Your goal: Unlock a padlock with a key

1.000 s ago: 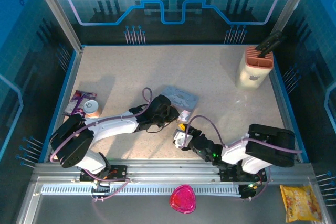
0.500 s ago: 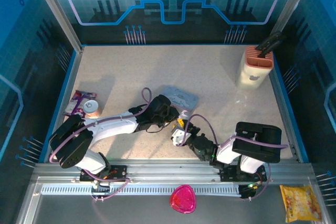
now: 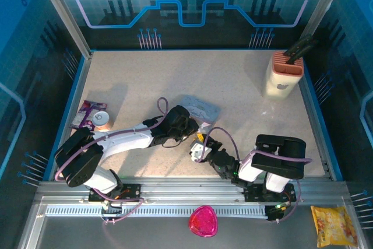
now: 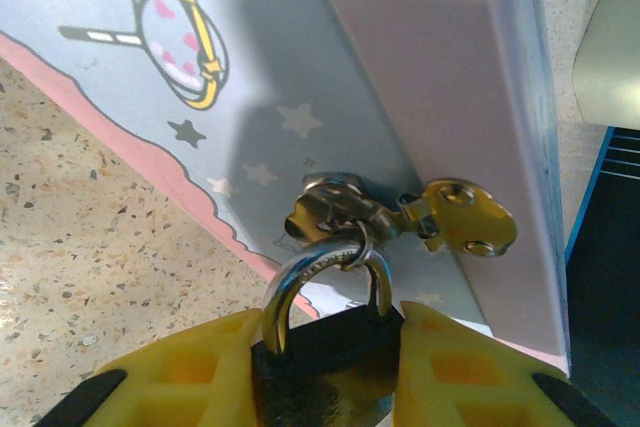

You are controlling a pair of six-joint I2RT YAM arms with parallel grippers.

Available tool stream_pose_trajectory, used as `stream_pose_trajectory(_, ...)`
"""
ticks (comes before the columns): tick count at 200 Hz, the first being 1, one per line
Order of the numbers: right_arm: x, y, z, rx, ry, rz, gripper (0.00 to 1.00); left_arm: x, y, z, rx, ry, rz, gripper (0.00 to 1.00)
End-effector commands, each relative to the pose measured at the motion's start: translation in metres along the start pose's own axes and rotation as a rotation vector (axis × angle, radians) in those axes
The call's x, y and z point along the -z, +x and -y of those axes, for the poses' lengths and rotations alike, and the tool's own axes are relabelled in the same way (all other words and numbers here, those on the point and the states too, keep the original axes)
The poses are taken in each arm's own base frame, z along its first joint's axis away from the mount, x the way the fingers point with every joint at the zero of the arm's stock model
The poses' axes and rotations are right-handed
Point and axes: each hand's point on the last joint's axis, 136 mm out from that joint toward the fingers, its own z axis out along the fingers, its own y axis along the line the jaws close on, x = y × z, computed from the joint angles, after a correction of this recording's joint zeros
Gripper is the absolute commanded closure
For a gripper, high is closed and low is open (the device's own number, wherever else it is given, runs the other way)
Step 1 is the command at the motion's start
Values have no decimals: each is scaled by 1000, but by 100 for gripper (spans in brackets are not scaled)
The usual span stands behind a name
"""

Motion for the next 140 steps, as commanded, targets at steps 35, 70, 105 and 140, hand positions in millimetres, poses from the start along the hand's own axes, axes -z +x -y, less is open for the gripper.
stream_pose_trajectory(35, -8, 4, 13, -40, 79, -25, 76, 14, 2, 26, 6, 80, -8, 99)
stream_pose_trajectory(70, -8, 6, 13, -29, 86, -34, 71, 16, 1, 26, 1, 79, -6, 99)
stream_pose_trajectory(105, -7, 2, 17, -35, 91, -22, 77, 16, 1, 27, 0, 81, -6, 99)
stream_pose_trajectory(140, -6, -4, 18, -61, 82, 1, 81, 14, 2, 27, 1, 81, -10, 99)
